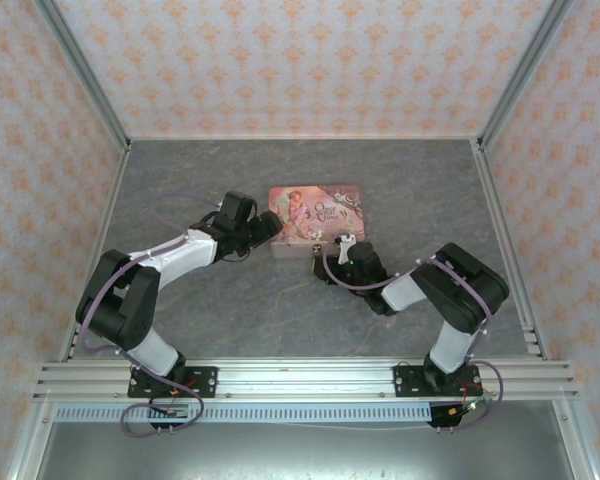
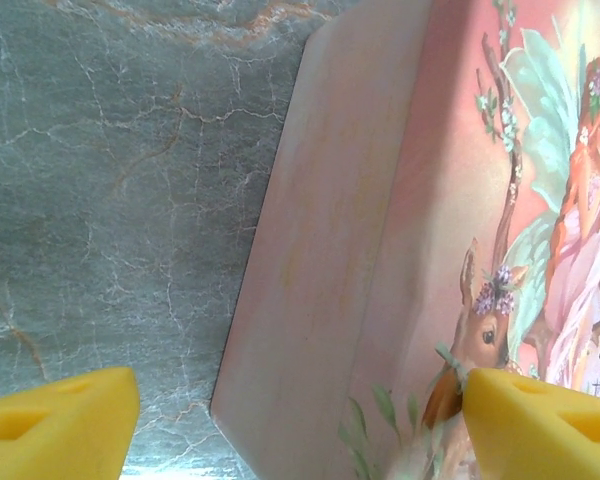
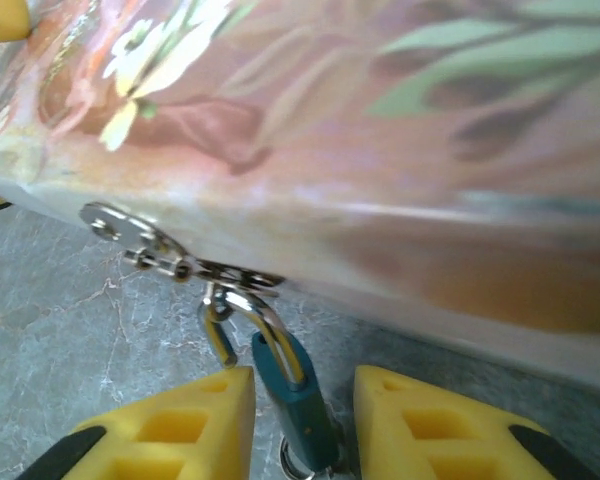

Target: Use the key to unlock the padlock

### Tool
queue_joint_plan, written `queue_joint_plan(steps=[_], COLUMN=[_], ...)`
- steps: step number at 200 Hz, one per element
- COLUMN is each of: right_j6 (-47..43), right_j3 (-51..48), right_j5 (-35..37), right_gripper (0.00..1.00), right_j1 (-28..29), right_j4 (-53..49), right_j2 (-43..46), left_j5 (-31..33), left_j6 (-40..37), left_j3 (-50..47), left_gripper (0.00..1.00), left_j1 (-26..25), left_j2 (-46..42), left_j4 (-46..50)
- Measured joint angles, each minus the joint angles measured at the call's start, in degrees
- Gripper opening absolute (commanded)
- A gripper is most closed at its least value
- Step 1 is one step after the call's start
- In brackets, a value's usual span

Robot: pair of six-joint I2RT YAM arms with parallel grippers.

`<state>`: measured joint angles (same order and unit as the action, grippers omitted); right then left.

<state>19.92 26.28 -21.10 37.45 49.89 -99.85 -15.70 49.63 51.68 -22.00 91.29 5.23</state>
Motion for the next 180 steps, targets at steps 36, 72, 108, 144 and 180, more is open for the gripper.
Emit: queue_joint_plan(steps=[36,72,108,144,180], right_j6=[-0.13,-0.59,-0.61,-0.59,-0.42], right_j3=[0.15,0.15,0.13,-0.22,-0.35], right_j5=[-0.15,-0.11,0.33,1.62,4.44], right_gripper=[0.19,0.05,0.02,0.0,0.0], right_j1=[-0.02,0.0,0.0,0.04,0.11], right_j4=[0.0,-0.59,-2.38,-4.79,-8.26], right_j2=[-0.13,0.07,1.31,3.32,5.25], left_j5=[0.04,0.17,0.57,0.7,0.76], left_j6=[0.35,0.35,0.33,0.37,0.96], left_j3=[-0.81,-0.94,-1.57,-4.0,-6.82], left_gripper=[0.84,0.84,0.84,0.84,0.84], left_j1=[0.0,0.0,0.0,-0.07,-1.2], left_j2=[-0.07,-0.24,-0.52,-2.29,-4.94], left_j4=[-1.27,-1.36,-1.88,-3.21,-3.56])
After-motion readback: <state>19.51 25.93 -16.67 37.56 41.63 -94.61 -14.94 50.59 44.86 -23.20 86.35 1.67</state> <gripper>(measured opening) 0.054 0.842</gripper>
